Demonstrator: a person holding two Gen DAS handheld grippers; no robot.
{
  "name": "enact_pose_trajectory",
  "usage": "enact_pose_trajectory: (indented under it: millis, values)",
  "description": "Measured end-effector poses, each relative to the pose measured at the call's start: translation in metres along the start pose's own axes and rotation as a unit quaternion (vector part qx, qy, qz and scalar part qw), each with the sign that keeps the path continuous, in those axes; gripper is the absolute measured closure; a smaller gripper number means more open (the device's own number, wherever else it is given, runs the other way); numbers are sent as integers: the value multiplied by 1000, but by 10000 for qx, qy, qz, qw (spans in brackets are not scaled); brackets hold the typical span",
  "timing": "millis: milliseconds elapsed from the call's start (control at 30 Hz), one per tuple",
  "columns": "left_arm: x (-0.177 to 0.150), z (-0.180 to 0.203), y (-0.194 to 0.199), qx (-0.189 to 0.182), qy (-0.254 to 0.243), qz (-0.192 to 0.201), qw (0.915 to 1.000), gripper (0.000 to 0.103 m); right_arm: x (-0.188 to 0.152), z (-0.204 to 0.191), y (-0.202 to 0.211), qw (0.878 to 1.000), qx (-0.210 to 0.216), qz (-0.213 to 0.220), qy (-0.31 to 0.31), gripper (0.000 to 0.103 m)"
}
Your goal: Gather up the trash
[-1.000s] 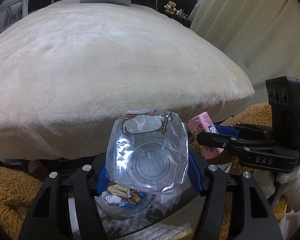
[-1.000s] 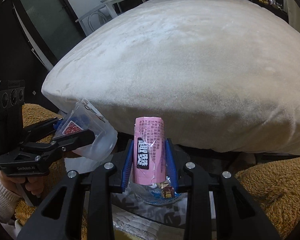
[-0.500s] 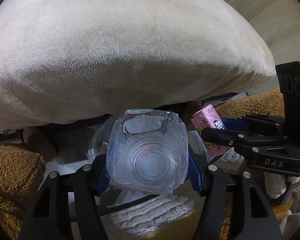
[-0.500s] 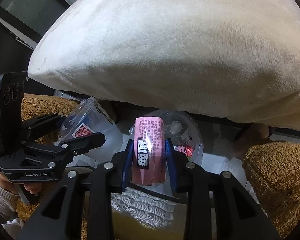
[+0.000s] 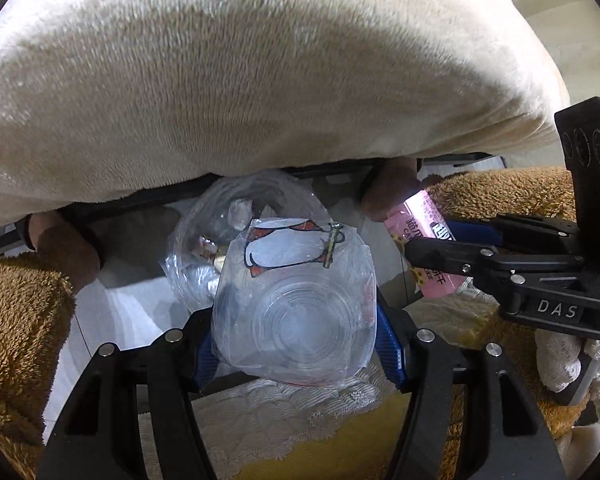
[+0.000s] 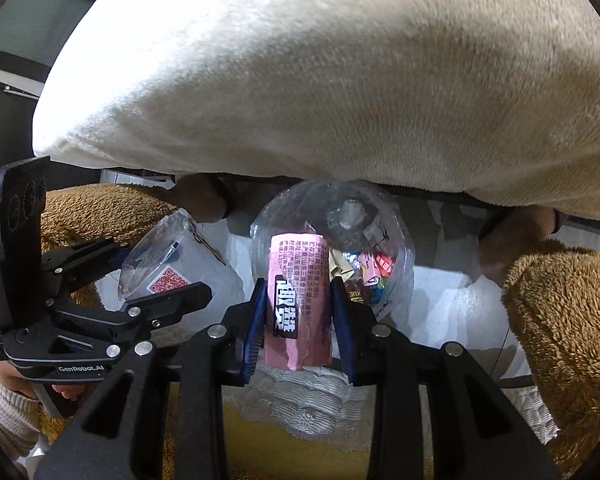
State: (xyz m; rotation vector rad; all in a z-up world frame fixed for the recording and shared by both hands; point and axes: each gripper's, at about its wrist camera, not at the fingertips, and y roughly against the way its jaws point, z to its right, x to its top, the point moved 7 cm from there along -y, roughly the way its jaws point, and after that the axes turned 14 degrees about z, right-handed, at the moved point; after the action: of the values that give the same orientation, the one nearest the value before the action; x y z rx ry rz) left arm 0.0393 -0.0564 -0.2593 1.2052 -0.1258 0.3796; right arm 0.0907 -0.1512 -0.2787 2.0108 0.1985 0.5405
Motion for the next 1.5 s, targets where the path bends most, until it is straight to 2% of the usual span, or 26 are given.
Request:
enact_pose_trajectory:
  millis: [200,233,267,300,767,1067,1267,1433,1500]
  values:
    - [-2,-1,-4,43,23,-152,9999,39,2,0,0,9999,11,8,-112,69]
    - [-2,-1,-4,107,11,-148,9998,36,2,1,1,9999,18,14,-149,66]
    - [-2,-1,-4,174,-1,-153,9997,22,2,2,2,9998,44,39,-207,59]
    - [-1,-2,-4,200,16,-155,9997,17,3,3,3,9996,59,66,-250,52]
    - [11,-4,10,121,86,252,9996,17,8,2,15,9991,102,298,-274,52]
    - [23,3,43,-77,-44,979,9952,17,9,-4,45,9963,170,837,-76,52]
    - [33,17,85,-269,-266,1849,9820,17,15,-14,81,9879,162,1535,168,52]
    - [39,34,129,-346,-580,2658,9617,17,17,-25,123,9726,91,2271,493,52]
    - [39,43,145,-372,-739,2927,9526,17,17,-31,139,9656,71,2522,637,47]
